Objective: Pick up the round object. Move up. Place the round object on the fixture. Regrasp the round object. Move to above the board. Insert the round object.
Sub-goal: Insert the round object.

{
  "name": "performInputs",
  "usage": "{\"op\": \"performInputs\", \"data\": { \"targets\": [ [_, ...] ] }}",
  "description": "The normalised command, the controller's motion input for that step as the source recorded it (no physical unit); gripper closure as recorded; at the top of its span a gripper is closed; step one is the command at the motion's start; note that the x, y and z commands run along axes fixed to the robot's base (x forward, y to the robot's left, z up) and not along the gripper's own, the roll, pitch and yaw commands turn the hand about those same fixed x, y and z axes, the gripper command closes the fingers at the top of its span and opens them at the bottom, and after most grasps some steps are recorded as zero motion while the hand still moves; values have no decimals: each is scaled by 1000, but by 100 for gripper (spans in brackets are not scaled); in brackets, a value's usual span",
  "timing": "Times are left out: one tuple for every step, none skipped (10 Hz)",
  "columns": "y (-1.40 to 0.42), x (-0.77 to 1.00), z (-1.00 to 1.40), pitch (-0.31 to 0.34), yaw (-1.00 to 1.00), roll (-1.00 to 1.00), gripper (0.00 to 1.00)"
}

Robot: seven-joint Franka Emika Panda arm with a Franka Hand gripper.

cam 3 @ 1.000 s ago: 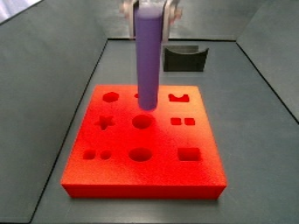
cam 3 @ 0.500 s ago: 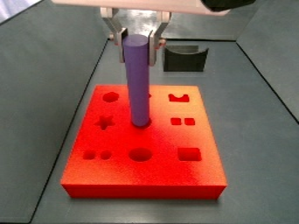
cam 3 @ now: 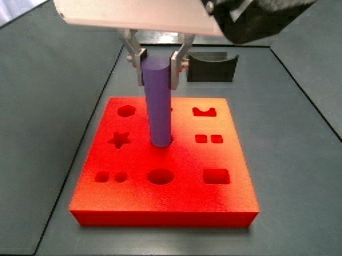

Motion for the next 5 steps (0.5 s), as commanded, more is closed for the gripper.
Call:
{"op": "performInputs", "data": {
  "targets": [
    [0, 0, -483, 0, 0, -13, 100],
    [0, 0, -569, 0, 0, 0, 100],
    [0, 0, -660, 0, 0, 14, 100],
    [51, 0, -169, -91, 0, -144, 100],
    [0, 0, -17, -11, 0, -50, 100]
  ]
}}
